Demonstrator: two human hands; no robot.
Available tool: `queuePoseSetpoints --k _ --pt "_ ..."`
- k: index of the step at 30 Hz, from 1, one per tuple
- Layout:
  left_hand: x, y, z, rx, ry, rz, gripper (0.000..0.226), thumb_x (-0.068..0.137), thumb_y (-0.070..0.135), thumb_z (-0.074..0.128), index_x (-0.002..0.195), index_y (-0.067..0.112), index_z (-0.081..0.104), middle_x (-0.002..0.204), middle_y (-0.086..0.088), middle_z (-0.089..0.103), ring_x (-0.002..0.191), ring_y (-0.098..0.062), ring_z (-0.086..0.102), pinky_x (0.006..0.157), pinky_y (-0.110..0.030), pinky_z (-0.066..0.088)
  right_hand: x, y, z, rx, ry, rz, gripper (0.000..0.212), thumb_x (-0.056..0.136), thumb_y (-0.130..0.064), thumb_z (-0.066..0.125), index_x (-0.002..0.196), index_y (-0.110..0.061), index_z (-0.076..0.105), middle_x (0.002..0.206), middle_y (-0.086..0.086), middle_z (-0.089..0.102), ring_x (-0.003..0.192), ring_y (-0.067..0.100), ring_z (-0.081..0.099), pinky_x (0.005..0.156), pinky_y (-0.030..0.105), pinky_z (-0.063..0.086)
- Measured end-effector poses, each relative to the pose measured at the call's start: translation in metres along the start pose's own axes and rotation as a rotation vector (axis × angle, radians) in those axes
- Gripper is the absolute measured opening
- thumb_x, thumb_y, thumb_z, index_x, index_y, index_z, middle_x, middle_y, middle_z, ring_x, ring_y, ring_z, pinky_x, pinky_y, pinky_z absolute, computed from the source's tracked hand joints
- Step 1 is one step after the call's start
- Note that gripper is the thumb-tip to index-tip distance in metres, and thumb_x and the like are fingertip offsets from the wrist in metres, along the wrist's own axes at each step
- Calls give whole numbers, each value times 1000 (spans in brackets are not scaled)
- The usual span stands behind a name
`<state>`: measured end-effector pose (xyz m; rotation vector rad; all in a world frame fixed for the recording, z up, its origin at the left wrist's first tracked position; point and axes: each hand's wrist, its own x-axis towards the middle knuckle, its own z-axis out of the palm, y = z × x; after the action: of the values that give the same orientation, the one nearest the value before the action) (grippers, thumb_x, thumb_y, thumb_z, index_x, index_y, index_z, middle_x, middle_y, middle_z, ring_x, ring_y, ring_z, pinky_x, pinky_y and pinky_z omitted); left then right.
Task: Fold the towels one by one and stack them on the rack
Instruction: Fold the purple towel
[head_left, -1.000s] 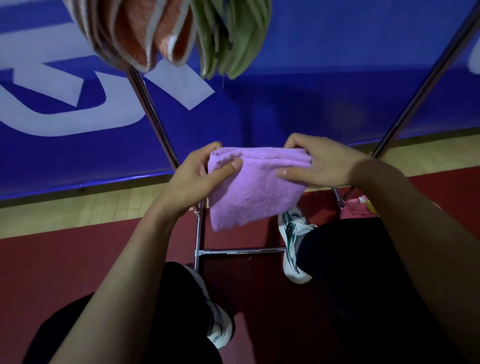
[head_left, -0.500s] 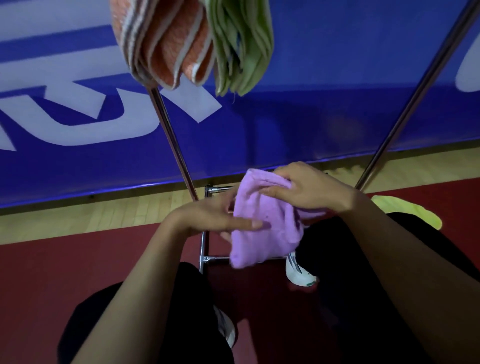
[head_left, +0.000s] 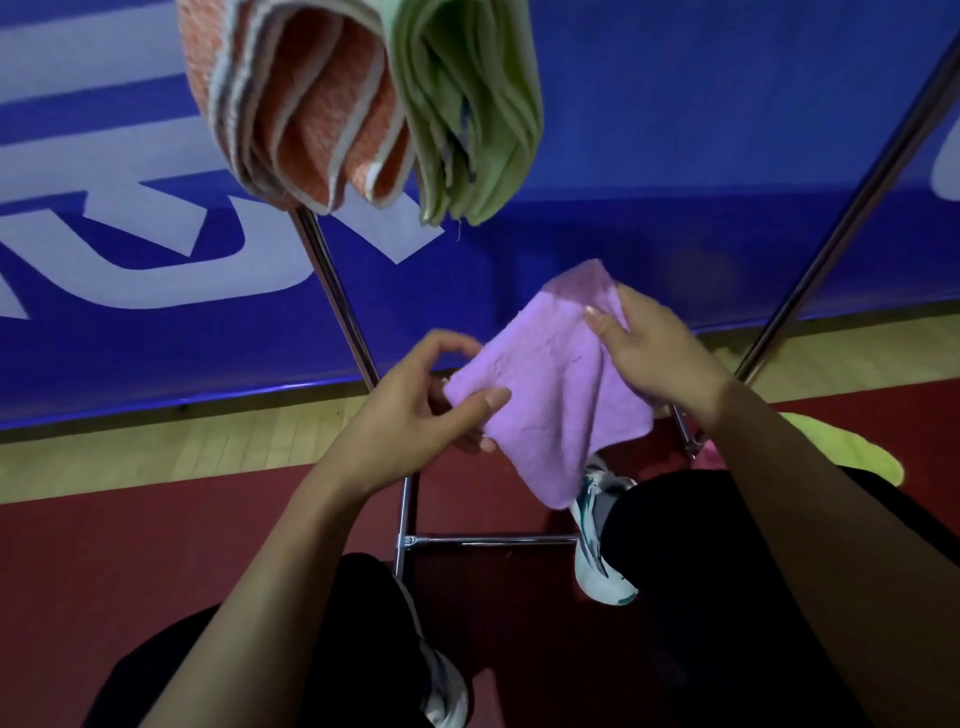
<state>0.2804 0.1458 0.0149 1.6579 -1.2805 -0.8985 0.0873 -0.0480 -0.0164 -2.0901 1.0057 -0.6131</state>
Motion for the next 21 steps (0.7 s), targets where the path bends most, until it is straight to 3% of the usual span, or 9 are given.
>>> queuePoseSetpoints --k 3,8,11,14,18,21 --pt "1 19 8 -5 24 81 48 95 23 76 134 25 48 71 -14 76 68 -27 78 68 -27 61 -2 1 -2 35 39 35 33 108 -36 44 134 -23 59 126 -3 67 110 15 59 85 28 39" --pt "3 47 21 -36 -68 70 41 77 16 88 111 3 69 83 -19 78 79 -29 79 81 -38 65 -16 -11 -13 193 148 102 32 108 -43 42 129 -29 61 118 -9 66 104 10 60 78 27 44" --pt "-2 73 29 8 -104 99 38 77 16 90 107 5 69 86 -18 79 83 -28 79 87 -44 61 -34 -22 -27 326 229 198 29 104 -51 45 118 -33 64 106 -10 69 97 9 65 70 24 46" --pt "-8 111 32 96 -81 175 36 81 23 89 97 1 64 80 -16 78 78 -27 79 84 -50 61 -53 -34 -42 436 261 253 36 102 -58 46 102 -28 67 93 -8 72 89 9 68 66 26 48" --pt "-10 170 30 339 -114 388 33 90 30 82 86 7 59 66 -2 67 56 -24 69 60 -41 59 -63 -57 -65 423 228 244 43 99 -61 47 99 -24 69 90 -2 74 86 14 70 68 31 53" --pt "-9 212 26 556 -1 643 34 86 45 78 88 13 67 89 -5 58 69 -17 62 69 -40 55 -57 -78 -80 404 220 214 40 101 -53 52 94 -16 66 81 0 69 81 16 66 64 32 49"
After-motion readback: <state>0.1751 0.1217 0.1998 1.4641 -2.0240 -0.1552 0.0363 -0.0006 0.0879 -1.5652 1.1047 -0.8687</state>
